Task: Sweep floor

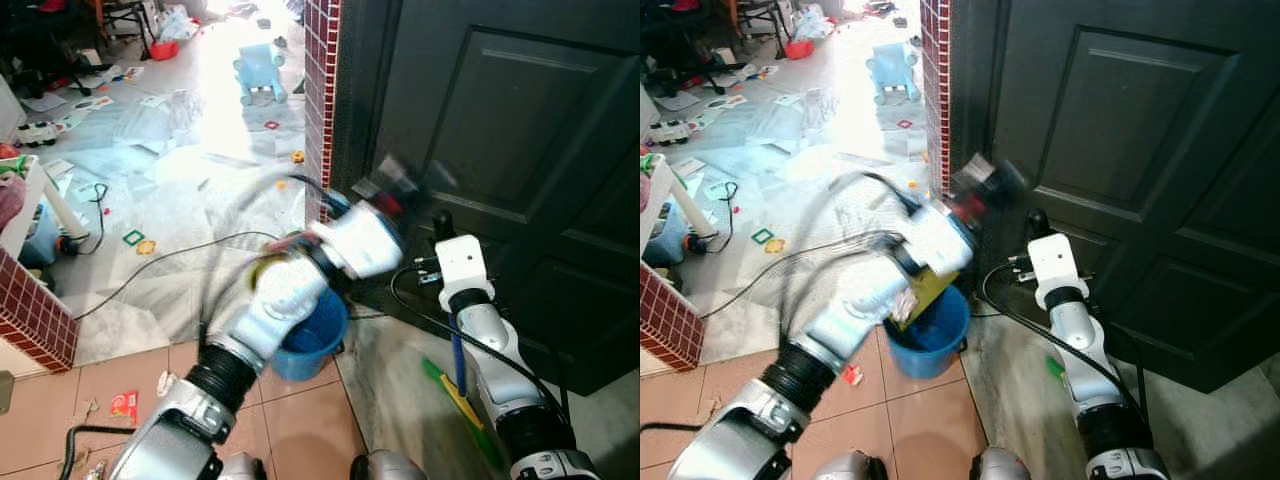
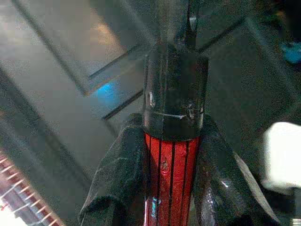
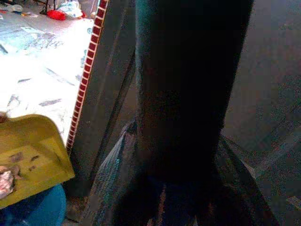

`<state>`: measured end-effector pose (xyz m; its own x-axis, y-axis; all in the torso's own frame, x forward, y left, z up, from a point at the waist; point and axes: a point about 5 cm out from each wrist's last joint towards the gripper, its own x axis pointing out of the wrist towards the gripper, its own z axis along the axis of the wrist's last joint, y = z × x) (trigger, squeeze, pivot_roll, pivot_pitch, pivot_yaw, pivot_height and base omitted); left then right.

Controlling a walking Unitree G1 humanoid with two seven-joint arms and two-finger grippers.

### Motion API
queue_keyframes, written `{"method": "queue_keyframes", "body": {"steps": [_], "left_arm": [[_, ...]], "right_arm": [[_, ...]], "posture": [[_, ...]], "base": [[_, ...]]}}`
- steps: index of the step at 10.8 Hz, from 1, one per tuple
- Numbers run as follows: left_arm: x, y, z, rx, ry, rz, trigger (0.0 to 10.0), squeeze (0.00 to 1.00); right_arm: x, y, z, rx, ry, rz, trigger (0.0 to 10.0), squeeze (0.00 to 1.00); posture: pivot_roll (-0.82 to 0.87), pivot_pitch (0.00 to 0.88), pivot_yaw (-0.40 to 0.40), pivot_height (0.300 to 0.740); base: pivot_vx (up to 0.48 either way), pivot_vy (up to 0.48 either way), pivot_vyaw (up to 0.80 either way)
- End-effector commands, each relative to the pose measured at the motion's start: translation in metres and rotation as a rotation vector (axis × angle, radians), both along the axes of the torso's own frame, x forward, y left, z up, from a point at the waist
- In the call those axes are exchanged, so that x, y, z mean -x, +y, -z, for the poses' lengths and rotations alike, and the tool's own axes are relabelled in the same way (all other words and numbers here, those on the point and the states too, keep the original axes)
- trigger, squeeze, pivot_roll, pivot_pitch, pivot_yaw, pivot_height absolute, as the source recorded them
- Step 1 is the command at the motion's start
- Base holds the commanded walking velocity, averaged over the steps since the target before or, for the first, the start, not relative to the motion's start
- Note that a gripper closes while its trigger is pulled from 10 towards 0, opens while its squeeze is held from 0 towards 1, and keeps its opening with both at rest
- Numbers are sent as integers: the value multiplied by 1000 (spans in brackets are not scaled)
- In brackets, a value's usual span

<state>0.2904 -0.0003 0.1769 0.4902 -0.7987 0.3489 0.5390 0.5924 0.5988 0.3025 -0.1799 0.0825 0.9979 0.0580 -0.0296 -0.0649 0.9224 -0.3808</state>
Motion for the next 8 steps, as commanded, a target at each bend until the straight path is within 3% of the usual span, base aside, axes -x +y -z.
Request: {"method": "queue_keyframes", "body": {"steps": [1, 2, 3, 5, 8], "left_arm": [[2, -4, -7, -39, -51, 38, 10000, 0], [3, -5, -12, -43, -50, 40, 10000, 0], [-2, -4, -24, 68, 49, 21, 10000, 0], [-4, 0, -27, 16, 5, 11, 10000, 0], [-11, 19, -40, 36, -63, -79, 10000, 0]], "right_arm": [[-5, 3, -9, 22, -44, -22, 10000, 0], [-4, 3, -8, 25, -42, -26, 10000, 0], [-4, 2, -8, 30, -40, -28, 10000, 0], [-5, 0, -6, 37, -33, -27, 10000, 0], [-3, -1, -5, 46, -32, -28, 10000, 0]], "posture": [[-118, 15, 0, 740], [-120, 23, -4, 740], [-116, 23, -5, 740], [-116, 24, -10, 740], [-120, 24, -10, 740]], "base": [[0, 0, 0], [0, 0, 0], [0, 0, 0], [0, 0, 0], [0, 0, 0]]}}
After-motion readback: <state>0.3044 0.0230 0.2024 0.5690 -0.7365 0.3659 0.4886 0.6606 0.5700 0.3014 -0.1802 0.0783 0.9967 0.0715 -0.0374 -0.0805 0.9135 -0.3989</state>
